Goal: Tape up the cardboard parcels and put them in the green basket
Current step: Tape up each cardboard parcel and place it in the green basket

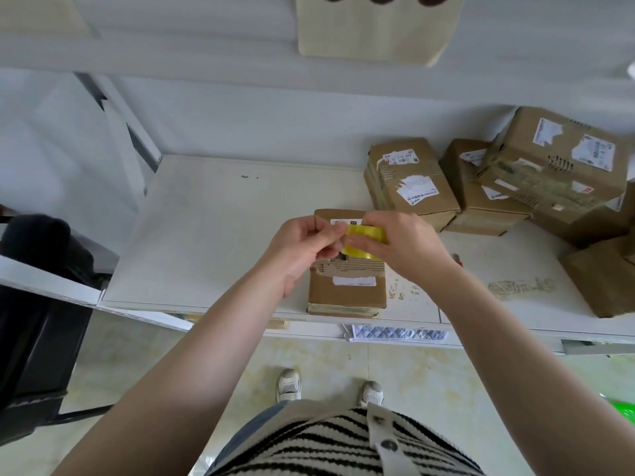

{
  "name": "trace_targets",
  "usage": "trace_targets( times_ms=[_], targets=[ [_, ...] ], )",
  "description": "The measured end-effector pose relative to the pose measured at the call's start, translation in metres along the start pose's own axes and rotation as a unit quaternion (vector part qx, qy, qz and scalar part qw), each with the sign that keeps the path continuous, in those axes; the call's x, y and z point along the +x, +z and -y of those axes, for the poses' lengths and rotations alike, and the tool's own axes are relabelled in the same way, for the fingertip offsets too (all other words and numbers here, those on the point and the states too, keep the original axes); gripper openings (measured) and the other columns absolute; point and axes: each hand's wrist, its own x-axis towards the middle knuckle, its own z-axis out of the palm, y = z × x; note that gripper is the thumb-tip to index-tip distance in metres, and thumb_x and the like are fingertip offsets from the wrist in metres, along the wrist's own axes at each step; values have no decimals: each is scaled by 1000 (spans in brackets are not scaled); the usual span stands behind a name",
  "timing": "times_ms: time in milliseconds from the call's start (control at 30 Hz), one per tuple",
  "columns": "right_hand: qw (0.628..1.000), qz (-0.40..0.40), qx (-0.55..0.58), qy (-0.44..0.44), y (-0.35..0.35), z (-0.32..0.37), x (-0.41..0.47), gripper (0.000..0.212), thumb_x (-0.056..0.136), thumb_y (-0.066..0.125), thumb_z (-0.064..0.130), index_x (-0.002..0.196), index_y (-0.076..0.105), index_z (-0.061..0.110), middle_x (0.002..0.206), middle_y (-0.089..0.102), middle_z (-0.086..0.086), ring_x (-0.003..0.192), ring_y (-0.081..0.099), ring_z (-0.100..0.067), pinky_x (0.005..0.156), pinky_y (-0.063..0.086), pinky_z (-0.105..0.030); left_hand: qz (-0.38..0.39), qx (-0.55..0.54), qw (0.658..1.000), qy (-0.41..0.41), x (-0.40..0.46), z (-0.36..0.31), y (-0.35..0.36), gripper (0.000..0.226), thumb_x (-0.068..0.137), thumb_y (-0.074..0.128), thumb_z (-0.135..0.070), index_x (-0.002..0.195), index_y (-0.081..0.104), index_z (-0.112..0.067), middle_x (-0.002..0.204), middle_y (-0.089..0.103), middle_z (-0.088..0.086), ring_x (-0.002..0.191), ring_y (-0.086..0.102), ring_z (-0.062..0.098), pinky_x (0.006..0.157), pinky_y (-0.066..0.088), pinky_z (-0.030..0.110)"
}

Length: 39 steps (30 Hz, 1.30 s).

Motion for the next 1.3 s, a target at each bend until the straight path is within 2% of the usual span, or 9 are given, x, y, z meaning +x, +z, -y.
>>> trace_targets(
  times_ms=[67,167,300,400,533,700,833,1067,1300],
  targets=[
    [1000,4,-9,-3,2,1,0,38,88,55,60,81,58,22,63,53,5,60,52,-13,52,36,-26,-4,-4,1000,-5,2,2,0,33,66,78,-34,77,61,-8,70,70,5,72,66,18,79,58,28],
    [1000,10,-12,-6,4,1,0,36,90,56,57,79,54,22,63,51,7,59,50,-12,52,36,-26,-28,-4,1000,-3,4,5,1,24,75,80,-14,82,57,-8,65,68,2,63,65,17,68,57,25],
    [1000,23,19,-1,1,-5,-2,31,93,53,51,76,54,24,60,49,8,56,47,-7,50,29,-25,-114,63,990,55,11,0,-15,27,76,79,1,79,55,-11,59,59,3,51,60,13,55,52,22],
    [998,20,-39,36,-6,-16,4,38,91,50,59,71,53,27,58,50,9,56,47,-4,49,27,-24,-161,58,983,59,16,3,-36,33,75,79,4,77,50,-12,64,56,9,50,61,14,53,52,21],
    [989,51,-98,96,1,-29,13,52,86,49,69,59,45,25,57,50,8,55,49,-8,50,31,-24,-181,85,979,23,20,30,-42,35,77,79,1,77,46,-13,63,59,8,53,60,16,60,52,29],
    [983,71,-109,127,21,-30,25,48,86,52,67,64,51,24,61,56,4,55,54,-11,47,32,-23,-212,70,975,-2,32,64,-37,38,78,77,1,75,42,-13,67,54,15,50,53,17,59,44,29],
    [980,70,-119,142,28,-28,32,47,87,54,64,60,42,28,61,54,6,56,51,-10,48,32,-23,-222,60,973,-20,40,79,-36,37,79,77,-2,74,42,-14,67,53,12,53,56,18,64,46,30],
    [976,68,-147,145,33,-23,36,42,88,54,62,68,52,25,65,55,6,58,51,-11,48,34,-23,-244,34,969,-34,49,91,-34,37,79,79,-5,72,44,-15,67,50,3,59,60,20,52,49,16],
    [975,68,-150,148,34,-20,37,43,89,53,63,68,49,25,65,53,7,59,51,-10,49,33,-22,-212,106,970,-56,53,95,-37,35,85,76,-22,77,42,-18,77,50,3,69,46,18,62,39,25]
  ],
)
